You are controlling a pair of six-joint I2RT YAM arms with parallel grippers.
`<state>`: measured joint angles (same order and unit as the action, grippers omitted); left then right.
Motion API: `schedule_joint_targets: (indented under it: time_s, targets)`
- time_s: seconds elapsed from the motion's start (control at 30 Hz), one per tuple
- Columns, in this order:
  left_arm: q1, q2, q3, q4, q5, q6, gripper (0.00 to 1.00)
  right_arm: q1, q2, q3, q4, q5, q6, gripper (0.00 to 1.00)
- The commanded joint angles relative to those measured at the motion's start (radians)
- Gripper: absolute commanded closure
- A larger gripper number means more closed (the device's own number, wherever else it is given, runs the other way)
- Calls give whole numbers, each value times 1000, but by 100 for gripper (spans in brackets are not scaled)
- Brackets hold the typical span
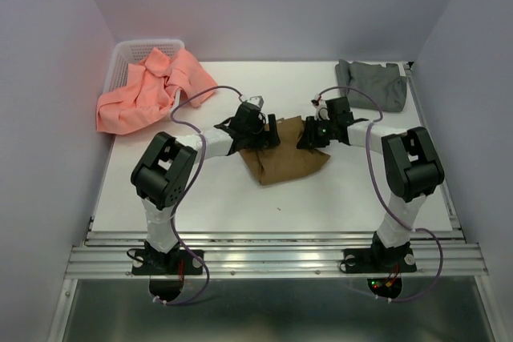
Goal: Fold and stack the skirts
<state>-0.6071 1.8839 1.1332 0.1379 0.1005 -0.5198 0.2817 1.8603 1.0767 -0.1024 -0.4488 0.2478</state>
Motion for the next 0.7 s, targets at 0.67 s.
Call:
schedule_joint_targets:
  time_s: [0.67]
  targets:
    - [49,-554,-46,-267,-381,12,1,11,-83,362,-91,556,-468,99]
